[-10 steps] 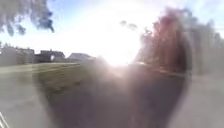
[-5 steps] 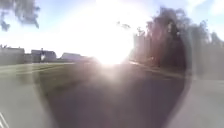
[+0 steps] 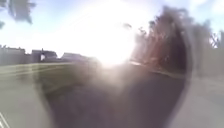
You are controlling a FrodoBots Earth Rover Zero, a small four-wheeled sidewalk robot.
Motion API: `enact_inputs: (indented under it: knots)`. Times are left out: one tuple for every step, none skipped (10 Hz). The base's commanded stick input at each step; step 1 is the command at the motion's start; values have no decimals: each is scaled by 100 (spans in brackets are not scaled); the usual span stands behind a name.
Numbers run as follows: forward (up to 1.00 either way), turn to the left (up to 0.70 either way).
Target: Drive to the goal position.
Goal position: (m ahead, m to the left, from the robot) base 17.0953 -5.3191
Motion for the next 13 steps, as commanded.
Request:
enact_inputs:
  knots:
    - [100, -40]
    - [100, -40]
    - [100, -40]
    - [100, -40]
    - [100, -40]
    - [100, -40]
    - [100, -40]
    - [100, -40]
    - [100, -40]
    - [100, -40]
    - [100, -40]
    - [100, -40]
    - [100, 0]
